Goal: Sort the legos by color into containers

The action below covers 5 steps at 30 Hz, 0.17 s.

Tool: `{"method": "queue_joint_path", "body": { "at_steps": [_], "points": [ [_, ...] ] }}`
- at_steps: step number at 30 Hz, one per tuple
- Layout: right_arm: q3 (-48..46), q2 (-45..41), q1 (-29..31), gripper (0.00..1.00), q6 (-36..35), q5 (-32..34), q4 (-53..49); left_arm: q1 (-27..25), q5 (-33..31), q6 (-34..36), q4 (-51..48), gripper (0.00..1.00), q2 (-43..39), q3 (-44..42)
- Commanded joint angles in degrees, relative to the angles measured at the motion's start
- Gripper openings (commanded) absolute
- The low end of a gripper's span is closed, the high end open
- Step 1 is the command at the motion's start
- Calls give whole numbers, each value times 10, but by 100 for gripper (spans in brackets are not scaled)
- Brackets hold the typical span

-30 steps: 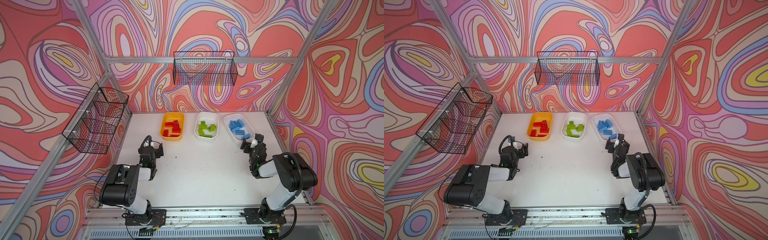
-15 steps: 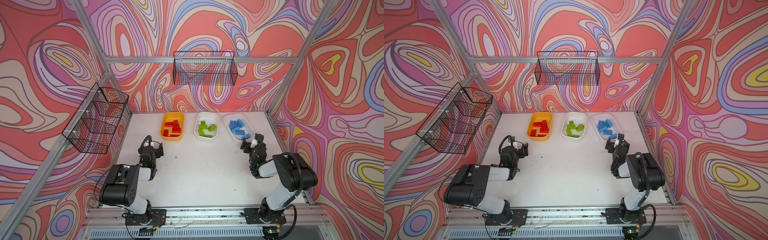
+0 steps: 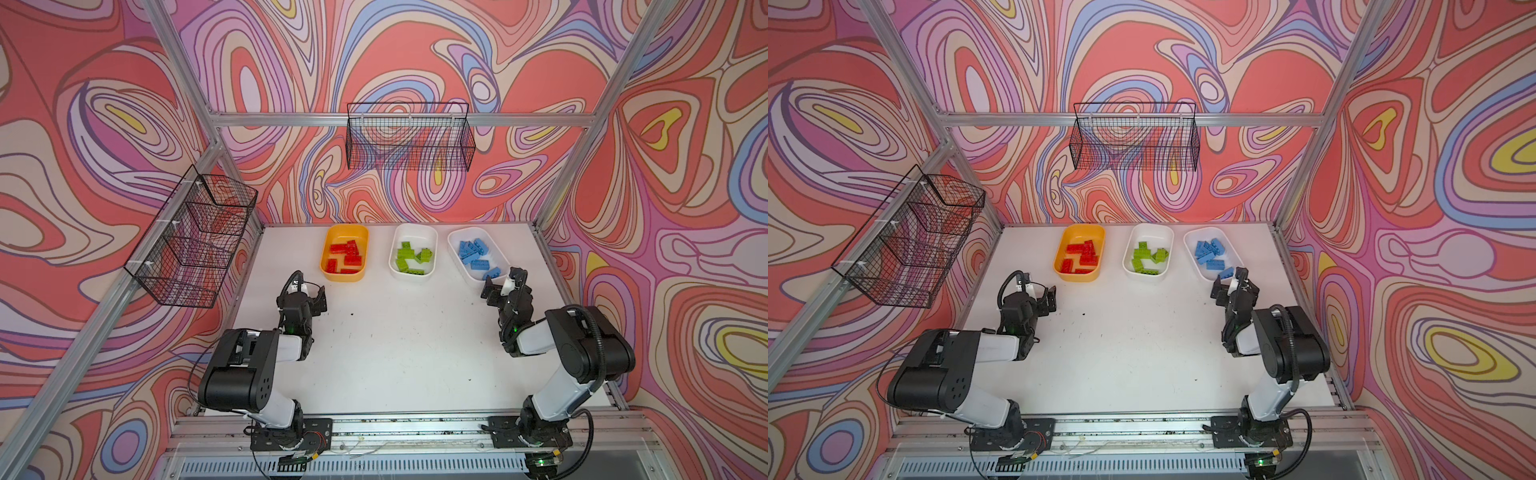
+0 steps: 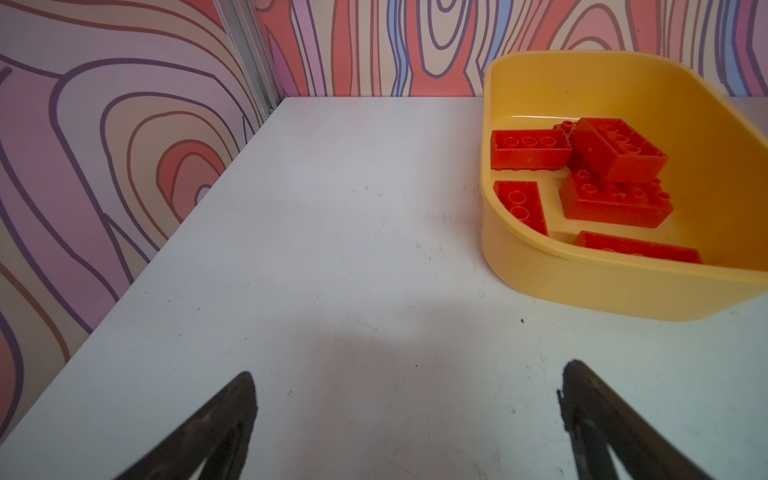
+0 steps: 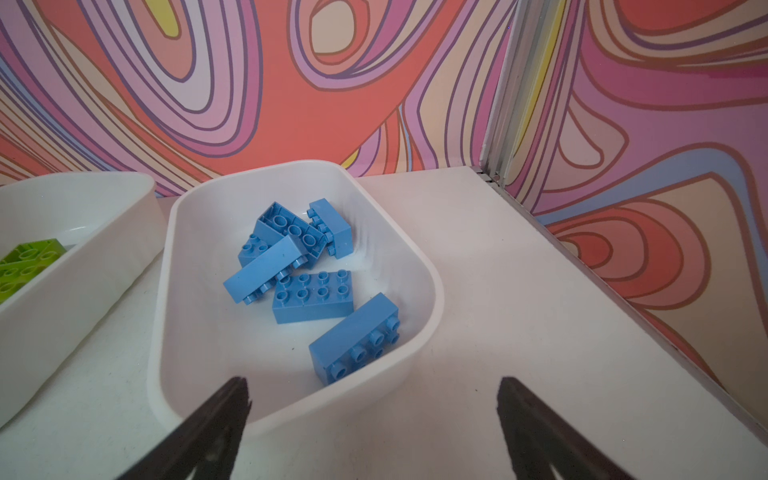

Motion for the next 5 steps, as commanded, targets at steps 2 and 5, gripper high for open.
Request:
{"method": "queue_joint_path", "body": {
  "at_steps": [2, 5],
  "points": [
    [1, -2, -2, 98, -2, -5, 4, 3, 4, -3, 18, 100, 2, 1],
    [1, -2, -2, 98, -2, -5, 4, 3, 3, -3, 18, 100, 2, 1]
  ]
}}
